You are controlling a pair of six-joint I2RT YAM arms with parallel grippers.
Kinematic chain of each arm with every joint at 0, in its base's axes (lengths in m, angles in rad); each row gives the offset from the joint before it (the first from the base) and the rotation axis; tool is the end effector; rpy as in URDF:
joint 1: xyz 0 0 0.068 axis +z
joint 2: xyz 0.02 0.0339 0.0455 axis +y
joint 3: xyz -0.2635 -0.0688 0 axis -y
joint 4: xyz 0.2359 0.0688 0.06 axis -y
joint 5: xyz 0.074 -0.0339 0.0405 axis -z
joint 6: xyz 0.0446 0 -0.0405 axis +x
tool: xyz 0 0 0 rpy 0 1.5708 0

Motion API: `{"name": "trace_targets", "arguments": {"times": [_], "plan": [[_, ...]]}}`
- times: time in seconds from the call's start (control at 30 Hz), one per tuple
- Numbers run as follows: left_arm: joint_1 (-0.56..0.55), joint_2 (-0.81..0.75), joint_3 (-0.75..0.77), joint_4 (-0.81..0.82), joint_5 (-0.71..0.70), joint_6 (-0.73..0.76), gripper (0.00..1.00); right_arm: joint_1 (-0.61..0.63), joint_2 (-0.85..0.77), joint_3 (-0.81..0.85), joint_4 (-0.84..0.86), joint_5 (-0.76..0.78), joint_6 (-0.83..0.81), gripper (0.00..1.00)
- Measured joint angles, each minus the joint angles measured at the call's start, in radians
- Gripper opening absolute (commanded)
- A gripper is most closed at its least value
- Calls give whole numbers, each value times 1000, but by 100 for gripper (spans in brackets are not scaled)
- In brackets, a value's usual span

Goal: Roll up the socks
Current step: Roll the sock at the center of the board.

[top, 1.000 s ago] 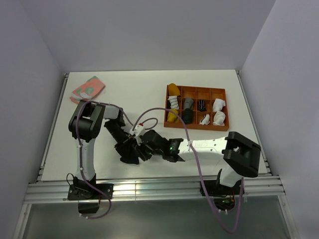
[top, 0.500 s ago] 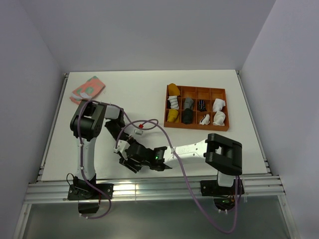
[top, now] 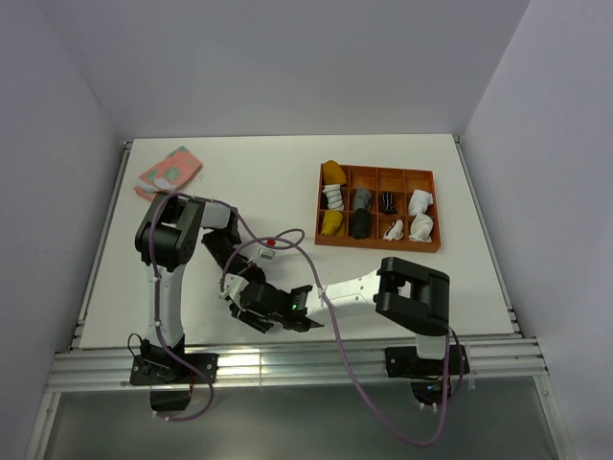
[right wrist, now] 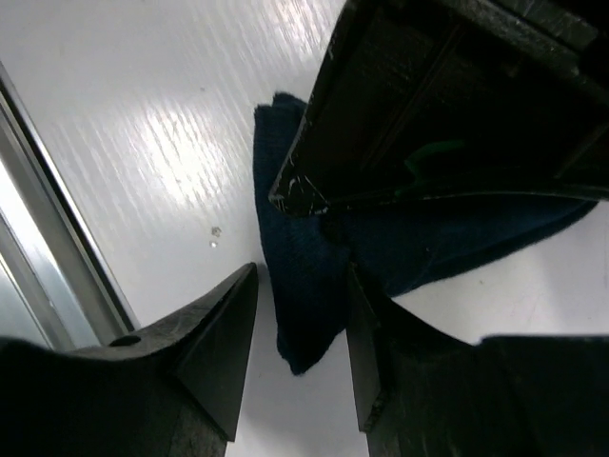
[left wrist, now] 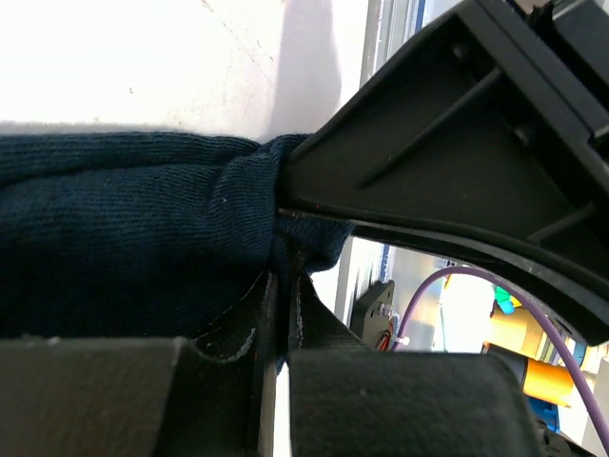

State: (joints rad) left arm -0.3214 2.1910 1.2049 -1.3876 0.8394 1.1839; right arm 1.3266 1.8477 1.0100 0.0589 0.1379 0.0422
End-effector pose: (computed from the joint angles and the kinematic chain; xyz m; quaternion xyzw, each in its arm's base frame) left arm 0.2540 -0.1195 0.0922 -0.4584 -0.7224 0.4899 0.1674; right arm 0.0975 0.3659 0.1488 -0.5300 0.7530 0.1940 0.3383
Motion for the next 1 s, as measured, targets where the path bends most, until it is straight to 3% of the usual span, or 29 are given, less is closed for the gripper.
{"name": "trace_targets", "arguments": {"times": [0.1, 0.33, 0.47, 0.77, 1.0], "plan": [[0, 0, 4, 0, -2, -1, 0, 0, 10, 5, 9, 6, 0, 39], [0, 0, 5, 0, -3, -8, 2, -1, 16, 5, 24, 23, 21, 9], [0, 0, 14, 2, -3, -26, 4, -7, 16, 5, 24, 25, 39, 0], [38, -63, 34, 67, 48, -92, 20, -72, 4, -6, 27, -56, 127, 0], [93, -134, 44, 154, 129, -152, 20, -156, -4, -21, 32, -187, 206, 0]]}}
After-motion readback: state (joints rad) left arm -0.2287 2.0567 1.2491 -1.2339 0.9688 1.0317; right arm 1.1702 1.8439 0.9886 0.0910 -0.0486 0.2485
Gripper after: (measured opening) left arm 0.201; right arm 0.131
